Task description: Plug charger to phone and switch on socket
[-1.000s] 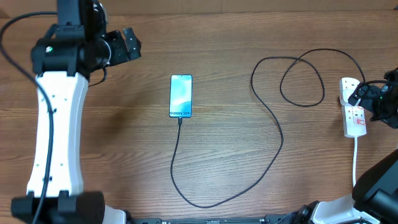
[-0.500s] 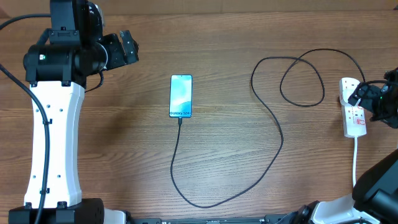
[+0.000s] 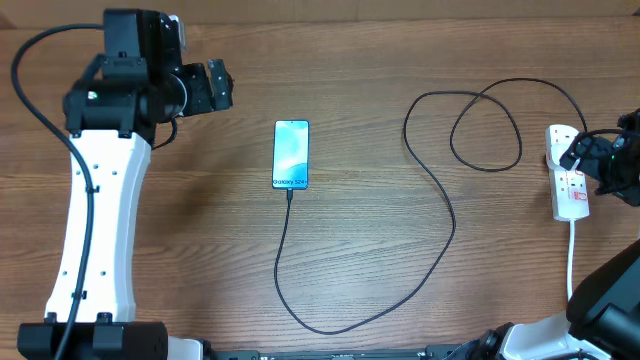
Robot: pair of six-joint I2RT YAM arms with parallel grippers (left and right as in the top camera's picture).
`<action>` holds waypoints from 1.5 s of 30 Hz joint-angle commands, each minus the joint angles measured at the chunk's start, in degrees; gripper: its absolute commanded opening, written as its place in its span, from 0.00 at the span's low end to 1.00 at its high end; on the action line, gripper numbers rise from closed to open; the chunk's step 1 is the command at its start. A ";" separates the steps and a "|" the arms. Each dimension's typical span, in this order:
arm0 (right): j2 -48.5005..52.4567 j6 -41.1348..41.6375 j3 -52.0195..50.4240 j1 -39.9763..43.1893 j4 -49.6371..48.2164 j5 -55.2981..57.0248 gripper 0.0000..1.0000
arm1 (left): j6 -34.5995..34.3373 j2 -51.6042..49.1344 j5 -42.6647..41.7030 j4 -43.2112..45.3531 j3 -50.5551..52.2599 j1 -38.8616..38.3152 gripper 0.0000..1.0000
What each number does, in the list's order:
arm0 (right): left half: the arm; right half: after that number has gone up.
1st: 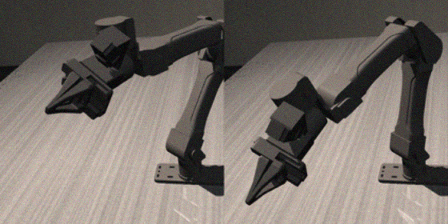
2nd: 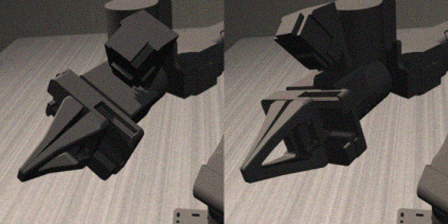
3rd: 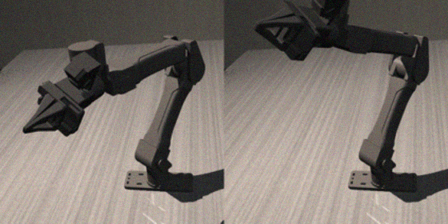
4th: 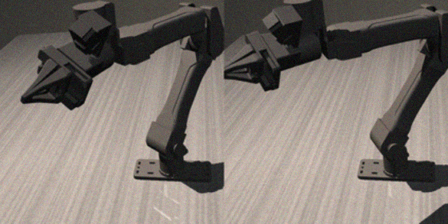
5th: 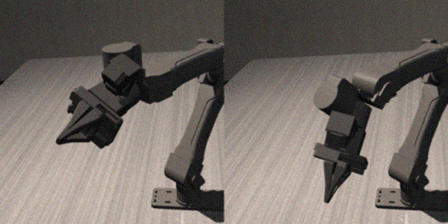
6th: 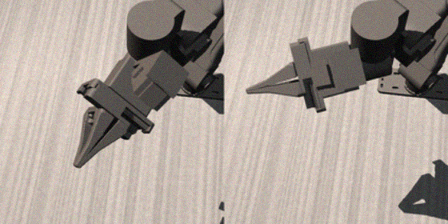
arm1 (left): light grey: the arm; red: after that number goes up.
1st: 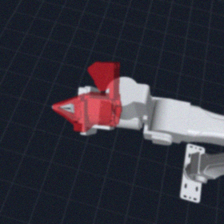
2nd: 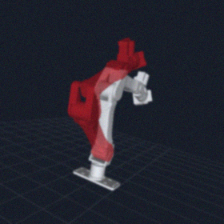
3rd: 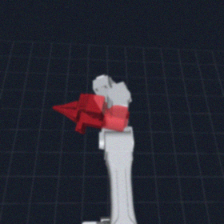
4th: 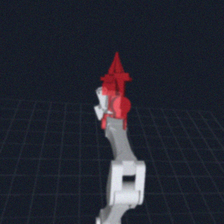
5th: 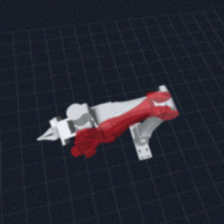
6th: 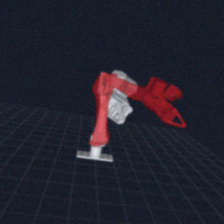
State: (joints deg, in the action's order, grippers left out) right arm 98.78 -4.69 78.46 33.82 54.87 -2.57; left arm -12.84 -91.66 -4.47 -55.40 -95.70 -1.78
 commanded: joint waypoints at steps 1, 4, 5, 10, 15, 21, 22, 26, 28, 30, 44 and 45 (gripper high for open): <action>-0.74 0.33 0.26 0.33 -0.39 0.09 1.00 | 1.70 2.58 0.37 4.26 6.84 -0.22 1.00; -0.74 0.33 0.26 0.33 -0.39 0.09 1.00 | 1.66 4.33 -0.07 11.54 15.19 -0.13 1.00; -0.74 0.33 0.26 0.33 -0.39 0.09 1.00 | 1.46 4.87 -0.04 14.05 17.92 -0.11 1.00; -0.74 0.33 0.26 0.33 -0.39 0.09 1.00 | 1.46 7.52 -0.13 26.34 31.71 -0.11 1.00; -0.74 0.33 0.26 0.33 -0.39 0.09 1.00 | 1.46 9.66 -1.55 39.39 44.92 -0.11 1.00; -0.74 0.33 0.26 0.33 -0.39 0.09 1.00 | -0.09 11.58 -1.88 52.85 57.53 -0.11 1.00; -0.74 0.33 0.26 0.33 -0.39 0.09 1.00 | -0.07 11.82 -2.32 55.19 59.43 -0.11 1.00; -0.74 0.33 0.26 0.33 -0.39 0.09 1.00 | -0.26 12.55 -3.06 62.45 66.07 -0.11 1.00; -0.74 0.33 0.26 0.33 -0.39 0.09 1.00 | -0.26 12.87 -3.06 65.51 68.98 -0.11 1.00; -0.74 0.33 0.26 0.33 -0.39 0.09 1.00 | -0.28 13.27 -3.06 69.20 72.26 -0.11 1.00; -0.74 0.33 0.26 0.33 -0.39 0.09 1.00 | -1.11 16.37 -3.02 77.09 83.03 -0.11 1.00; -0.74 0.33 0.26 0.33 -0.39 0.09 1.00 | -1.11 16.68 -3.02 77.09 83.43 -0.11 1.00</action>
State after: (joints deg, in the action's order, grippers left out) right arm 98.78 -4.69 78.46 33.82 54.85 -2.55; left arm -13.37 -76.55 -7.07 21.41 -13.74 -1.78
